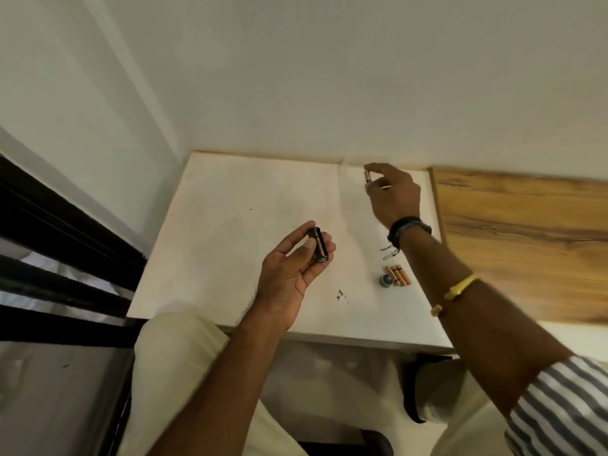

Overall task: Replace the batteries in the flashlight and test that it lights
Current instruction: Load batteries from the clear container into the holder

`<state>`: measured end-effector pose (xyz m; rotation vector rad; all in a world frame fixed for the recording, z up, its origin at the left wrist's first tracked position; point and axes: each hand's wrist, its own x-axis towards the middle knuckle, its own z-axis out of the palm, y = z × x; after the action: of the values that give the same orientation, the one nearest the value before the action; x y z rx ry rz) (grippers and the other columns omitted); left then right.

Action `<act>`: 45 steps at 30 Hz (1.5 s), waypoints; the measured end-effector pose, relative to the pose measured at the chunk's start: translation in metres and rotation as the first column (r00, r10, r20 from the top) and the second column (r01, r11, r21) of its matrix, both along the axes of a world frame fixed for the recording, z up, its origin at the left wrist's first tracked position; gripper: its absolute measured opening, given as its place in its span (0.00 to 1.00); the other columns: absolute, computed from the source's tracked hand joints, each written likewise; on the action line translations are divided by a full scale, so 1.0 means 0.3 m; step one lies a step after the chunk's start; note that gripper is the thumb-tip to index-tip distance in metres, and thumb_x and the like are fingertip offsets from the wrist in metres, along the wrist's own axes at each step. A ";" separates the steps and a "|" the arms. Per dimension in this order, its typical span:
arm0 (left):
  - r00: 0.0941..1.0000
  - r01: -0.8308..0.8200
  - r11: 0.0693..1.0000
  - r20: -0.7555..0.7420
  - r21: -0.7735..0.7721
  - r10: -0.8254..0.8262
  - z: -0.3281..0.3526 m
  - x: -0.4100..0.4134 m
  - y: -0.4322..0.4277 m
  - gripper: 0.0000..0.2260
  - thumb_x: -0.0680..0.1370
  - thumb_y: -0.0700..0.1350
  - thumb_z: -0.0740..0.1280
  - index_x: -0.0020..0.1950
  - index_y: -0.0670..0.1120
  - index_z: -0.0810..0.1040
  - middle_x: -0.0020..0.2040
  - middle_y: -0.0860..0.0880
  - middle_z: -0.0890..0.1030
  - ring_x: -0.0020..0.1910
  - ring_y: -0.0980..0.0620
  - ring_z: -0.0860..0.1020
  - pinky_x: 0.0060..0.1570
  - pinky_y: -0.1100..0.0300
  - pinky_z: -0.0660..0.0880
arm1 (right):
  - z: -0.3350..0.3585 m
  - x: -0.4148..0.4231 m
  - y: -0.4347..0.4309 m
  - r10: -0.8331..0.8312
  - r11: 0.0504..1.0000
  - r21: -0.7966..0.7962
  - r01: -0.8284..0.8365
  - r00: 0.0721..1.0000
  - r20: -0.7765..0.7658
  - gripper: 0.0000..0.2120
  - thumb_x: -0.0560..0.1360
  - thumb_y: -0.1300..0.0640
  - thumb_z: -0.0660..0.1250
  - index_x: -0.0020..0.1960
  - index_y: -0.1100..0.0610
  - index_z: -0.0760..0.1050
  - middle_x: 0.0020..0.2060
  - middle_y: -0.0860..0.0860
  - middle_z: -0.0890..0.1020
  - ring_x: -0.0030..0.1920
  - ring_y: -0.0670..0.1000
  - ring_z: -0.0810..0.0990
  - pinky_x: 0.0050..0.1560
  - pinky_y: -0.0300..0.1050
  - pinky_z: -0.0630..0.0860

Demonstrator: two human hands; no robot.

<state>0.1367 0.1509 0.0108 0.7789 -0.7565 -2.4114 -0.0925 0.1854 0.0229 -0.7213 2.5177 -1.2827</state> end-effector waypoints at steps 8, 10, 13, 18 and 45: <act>0.992 0.119 0.988 0.055 -0.096 -0.114 0.017 0.011 0.099 0.15 0.81 0.36 0.65 0.68 0.41 0.76 0.60 0.37 0.83 0.60 0.39 0.82 0.56 0.51 0.81 | 0.060 0.332 0.302 0.076 0.933 -0.355 0.059 0.932 0.355 0.12 0.77 0.64 0.71 0.58 0.54 0.80 0.42 0.55 0.87 0.43 0.54 0.88 0.46 0.54 0.86; 0.988 0.141 0.982 0.082 -0.123 -0.132 0.017 0.015 0.127 0.14 0.81 0.37 0.65 0.67 0.41 0.76 0.59 0.38 0.83 0.59 0.40 0.83 0.58 0.49 0.81 | 0.055 0.386 0.358 0.067 0.915 -0.397 0.073 0.942 0.328 0.10 0.77 0.63 0.71 0.57 0.54 0.80 0.42 0.54 0.88 0.43 0.53 0.88 0.45 0.53 0.86; 0.985 0.158 0.977 0.097 -0.144 -0.145 0.014 0.018 0.164 0.14 0.81 0.37 0.66 0.66 0.41 0.77 0.59 0.39 0.84 0.59 0.40 0.83 0.57 0.50 0.81 | 0.052 0.432 0.414 0.083 0.896 -0.444 0.026 0.971 0.224 0.08 0.77 0.62 0.72 0.55 0.54 0.81 0.42 0.52 0.88 0.43 0.52 0.88 0.43 0.50 0.86; 0.986 0.144 0.980 0.109 -0.139 -0.129 0.013 0.026 0.208 0.14 0.81 0.37 0.67 0.66 0.41 0.77 0.57 0.41 0.85 0.58 0.42 0.83 0.53 0.52 0.82 | 0.049 0.469 0.456 0.106 0.907 -0.410 -0.098 0.994 -0.005 0.06 0.75 0.62 0.75 0.52 0.55 0.83 0.42 0.46 0.87 0.44 0.46 0.86 0.46 0.37 0.83; 0.972 0.207 0.945 0.160 -0.252 -0.170 0.012 0.059 0.205 0.15 0.81 0.36 0.66 0.67 0.43 0.78 0.58 0.40 0.84 0.59 0.43 0.83 0.57 0.53 0.81 | 0.020 0.432 0.473 0.294 0.915 -0.387 -0.114 0.846 0.445 0.08 0.67 0.68 0.80 0.45 0.63 0.86 0.42 0.55 0.89 0.46 0.54 0.88 0.55 0.51 0.84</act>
<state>0.1543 0.2124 0.0145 0.7965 -1.2335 -2.3673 0.0371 0.3273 0.0289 -0.6087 1.7742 -1.6074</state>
